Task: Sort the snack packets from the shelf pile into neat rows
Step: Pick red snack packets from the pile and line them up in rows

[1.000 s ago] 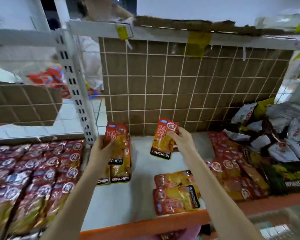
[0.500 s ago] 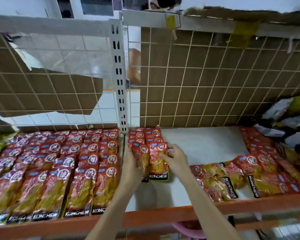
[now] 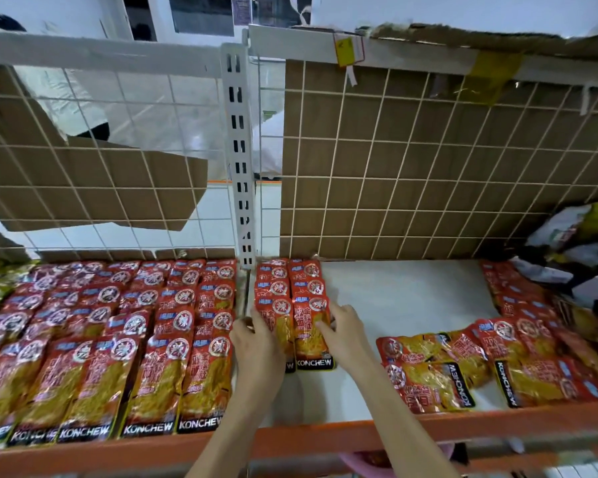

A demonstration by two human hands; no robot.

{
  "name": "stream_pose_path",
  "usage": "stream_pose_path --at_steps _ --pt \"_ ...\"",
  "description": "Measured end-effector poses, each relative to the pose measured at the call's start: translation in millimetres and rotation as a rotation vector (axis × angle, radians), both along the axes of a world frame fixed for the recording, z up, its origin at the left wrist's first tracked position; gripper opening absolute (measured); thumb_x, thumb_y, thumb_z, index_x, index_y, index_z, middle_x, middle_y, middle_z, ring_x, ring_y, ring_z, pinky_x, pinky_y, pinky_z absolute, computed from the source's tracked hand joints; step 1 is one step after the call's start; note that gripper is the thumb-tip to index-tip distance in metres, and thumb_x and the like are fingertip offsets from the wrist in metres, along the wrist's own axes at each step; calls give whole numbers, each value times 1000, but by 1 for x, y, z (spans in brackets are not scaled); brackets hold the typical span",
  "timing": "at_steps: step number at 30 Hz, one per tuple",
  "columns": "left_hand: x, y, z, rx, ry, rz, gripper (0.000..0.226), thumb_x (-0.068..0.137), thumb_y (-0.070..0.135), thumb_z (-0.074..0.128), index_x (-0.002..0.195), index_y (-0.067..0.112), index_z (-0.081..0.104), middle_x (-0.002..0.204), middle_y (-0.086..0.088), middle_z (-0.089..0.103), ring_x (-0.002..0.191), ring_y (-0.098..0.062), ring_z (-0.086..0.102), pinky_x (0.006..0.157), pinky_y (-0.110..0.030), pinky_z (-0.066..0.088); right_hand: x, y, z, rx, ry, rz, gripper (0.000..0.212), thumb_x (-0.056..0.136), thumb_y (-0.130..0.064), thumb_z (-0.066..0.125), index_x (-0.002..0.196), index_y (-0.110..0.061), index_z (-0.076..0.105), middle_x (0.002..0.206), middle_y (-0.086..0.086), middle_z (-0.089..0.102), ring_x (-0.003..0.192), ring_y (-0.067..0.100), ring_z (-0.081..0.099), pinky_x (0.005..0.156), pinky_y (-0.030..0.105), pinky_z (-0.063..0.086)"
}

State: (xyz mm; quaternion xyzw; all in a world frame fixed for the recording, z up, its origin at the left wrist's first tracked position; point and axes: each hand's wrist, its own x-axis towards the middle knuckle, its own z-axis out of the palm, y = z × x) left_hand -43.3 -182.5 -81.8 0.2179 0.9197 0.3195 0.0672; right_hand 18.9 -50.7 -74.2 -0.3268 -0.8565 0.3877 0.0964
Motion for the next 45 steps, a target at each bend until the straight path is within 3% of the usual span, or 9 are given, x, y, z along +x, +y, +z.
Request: stream_pose_path --at_steps 4,7,12,19,22,30,35,41,45 --pt "2 -4 -1 -25 81 -78 58 95 8 46 146 0 20 138 -26 26 128 -41 27 107 -44 29 6 -4 1 -8 44 27 49 97 -28 50 142 -21 33 119 3 35 119 17 47 99 28 44" --pt "0 -10 -7 14 194 -236 59 89 18 61 142 7 37 143 -23 31 132 -42 31 105 -49 34 14 -12 -1 156 113 59 60 94 -32 56 146 -24 29 135 3 30 128 16 32 108 28 34" --pt "-4 -17 -11 -102 223 -376 60 98 29 45 150 23 17 154 -6 13 144 -28 10 115 -40 21 21 -24 -11 344 -12 173 60 96 -36 48 149 -29 20 154 -4 12 140 16 16 114 31 22" --pt "-1 -24 -12 -93 205 -375 59 98 34 42 150 21 16 156 -5 14 145 -26 7 114 -39 22 29 -26 -13 309 -39 179 60 98 -38 45 150 -29 16 154 -6 10 140 13 13 114 30 20" --pt "-2 -22 -13 -77 236 -378 58 95 28 51 147 15 28 152 -12 26 142 -34 19 110 -45 30 28 -27 -12 305 -48 176 60 98 -37 44 150 -28 15 153 -5 10 140 14 12 114 32 21" --pt "-12 -16 -1 -165 201 -405 54 92 24 55 141 11 36 143 -11 31 134 -34 28 106 -43 34 26 -31 -7 339 -125 170 58 99 -34 42 150 -23 17 154 0 11 141 22 15 115 39 23" --pt "-14 -14 2 -203 222 -414 51 75 9 73 122 1 55 124 -23 49 113 -49 47 91 -52 44 27 -29 -2 314 -102 169 57 97 -31 45 149 -21 23 153 2 18 137 26 20 113 40 23" --pt "-2 5 34 -230 235 -395 55 90 34 57 137 11 40 142 -9 35 132 -30 29 106 -38 28 60 -10 21 200 100 41 47 97 -33 49 139 -13 40 139 4 43 128 20 33 104 23 24" --pt "26 35 46 -92 228 -546 44 87 27 62 125 6 54 127 -14 50 121 -34 42 99 -39 33 114 25 25 218 151 -191 30 96 -25 52 122 -11 58 119 5 56 114 20 48 99 25 34"
